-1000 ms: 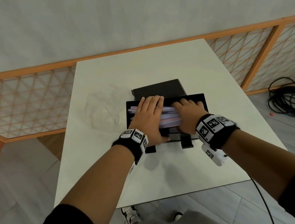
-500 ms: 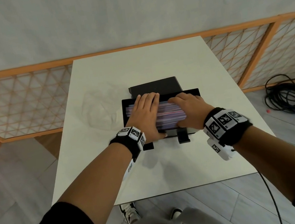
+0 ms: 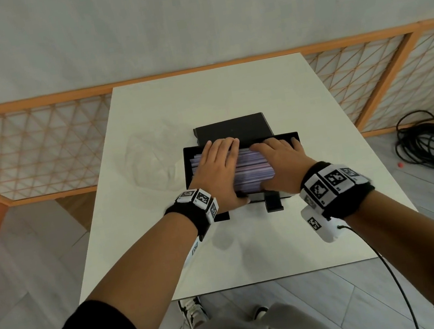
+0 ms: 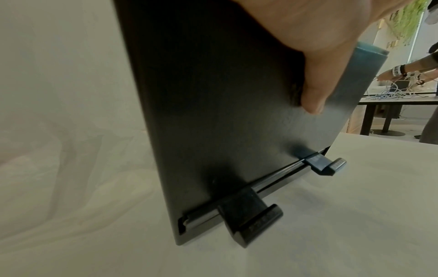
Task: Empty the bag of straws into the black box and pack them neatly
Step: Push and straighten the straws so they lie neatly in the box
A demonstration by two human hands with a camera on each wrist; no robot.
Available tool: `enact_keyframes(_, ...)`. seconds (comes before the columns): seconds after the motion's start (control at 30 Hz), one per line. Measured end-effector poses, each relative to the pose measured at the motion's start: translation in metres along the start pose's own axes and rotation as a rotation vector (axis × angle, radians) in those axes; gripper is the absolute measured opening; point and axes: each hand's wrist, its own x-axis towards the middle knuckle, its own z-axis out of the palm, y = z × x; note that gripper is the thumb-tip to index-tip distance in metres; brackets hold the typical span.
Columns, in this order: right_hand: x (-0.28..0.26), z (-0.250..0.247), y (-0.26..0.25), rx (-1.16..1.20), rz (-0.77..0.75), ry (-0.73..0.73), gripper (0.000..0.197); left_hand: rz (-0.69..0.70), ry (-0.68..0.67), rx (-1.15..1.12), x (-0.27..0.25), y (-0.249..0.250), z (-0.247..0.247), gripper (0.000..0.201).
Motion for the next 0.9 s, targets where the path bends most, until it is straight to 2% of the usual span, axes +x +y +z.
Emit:
enact_keyframes(0.1,0.002,-0.001,0.000,-0.033,0.018,-0.094,0.083,0.002,0.007,0.004,-0.001,0.001,0.001,0.117)
enact_keyframes(0.17,0.004,0.003,-0.003,-0.077,0.037,-0.089,0.079,0.002,0.006,0.005,-0.002,0.001,0.002,0.116)
enact_keyframes(0.3,0.005,0.009,-0.006,-0.179,0.001,0.112,0.064,0.006,0.009,0.000,-0.002,0.001,0.001,0.115)
enact_keyframes(0.47,-0.006,-0.004,-0.002,-0.014,-0.067,0.150,0.078,0.003,0.013,-0.005,-0.001,0.000,0.001,0.114)
enact_keyframes(0.5,-0.010,-0.007,-0.003,-0.003,-0.092,0.182,0.073,0.003,0.013,-0.010,-0.002,0.000,0.001,0.114)
enact_keyframes(0.57,-0.018,-0.011,-0.007,0.059,-0.170,0.254,0.052,0.004,0.013,-0.022,-0.002,-0.001,0.002,0.116)
enact_keyframes(0.6,-0.020,-0.009,-0.011,0.108,-0.211,0.246,0.039,0.003,0.008,-0.025,-0.002,-0.001,0.002,0.116)
enact_keyframes(0.67,-0.024,-0.002,-0.020,0.152,-0.289,0.090,0.026,0.003,0.016,-0.042,-0.001,-0.001,0.003,0.114)
enact_keyframes(0.77,-0.021,0.018,-0.031,0.152,-0.315,-0.125,0.040,0.016,0.067,-0.084,-0.002,0.000,0.005,0.106)
enact_keyframes(0.9,-0.013,0.026,-0.030,0.095,-0.188,-0.191,0.040,0.027,0.069,-0.080,-0.004,0.000,0.007,0.105)
